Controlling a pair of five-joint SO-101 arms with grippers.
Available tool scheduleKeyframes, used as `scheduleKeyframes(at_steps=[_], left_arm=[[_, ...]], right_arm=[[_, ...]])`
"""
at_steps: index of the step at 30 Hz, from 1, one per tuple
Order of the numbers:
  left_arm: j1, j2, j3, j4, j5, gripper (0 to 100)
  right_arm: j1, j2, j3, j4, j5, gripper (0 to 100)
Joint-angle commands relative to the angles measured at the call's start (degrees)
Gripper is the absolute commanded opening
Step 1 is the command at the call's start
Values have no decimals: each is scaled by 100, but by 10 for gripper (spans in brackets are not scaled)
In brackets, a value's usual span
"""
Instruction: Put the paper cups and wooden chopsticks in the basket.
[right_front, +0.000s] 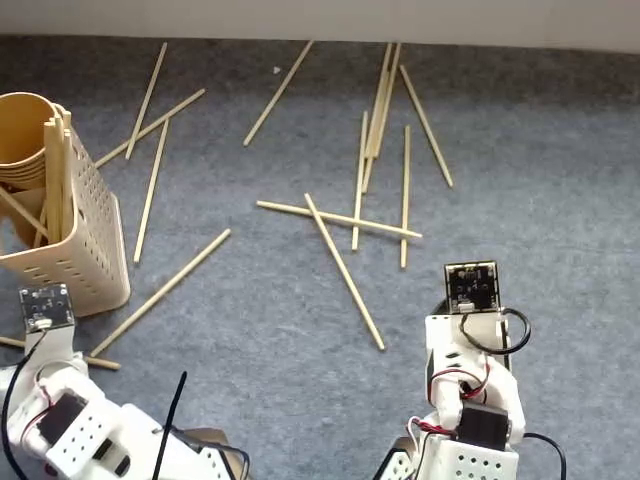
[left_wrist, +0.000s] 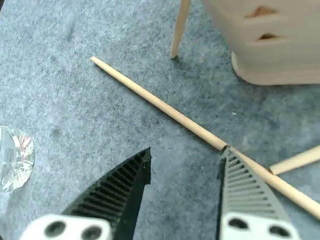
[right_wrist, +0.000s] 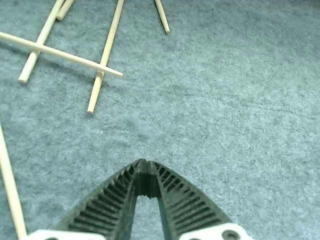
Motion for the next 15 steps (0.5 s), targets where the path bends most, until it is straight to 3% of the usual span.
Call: scheduleKeyframes(at_steps=[1,5,7,11,15], left_arm=[[382,-4,-444,9,0,239],[734,-4,-1262,88,26,239],[813,-4,-1912,536,413,239],[1226,-4,-3767,2295,1064,239],[2545,-4,-5657,4255,1345,239]], right_arm=[[-48,-40,637,-92,-18,10],[-48,-40,637,-92,-18,10],[-48,-40,637,-101,-18,10],[-48,-40,637,-101,-18,10],[-48,-40,637,-101,-18,10]])
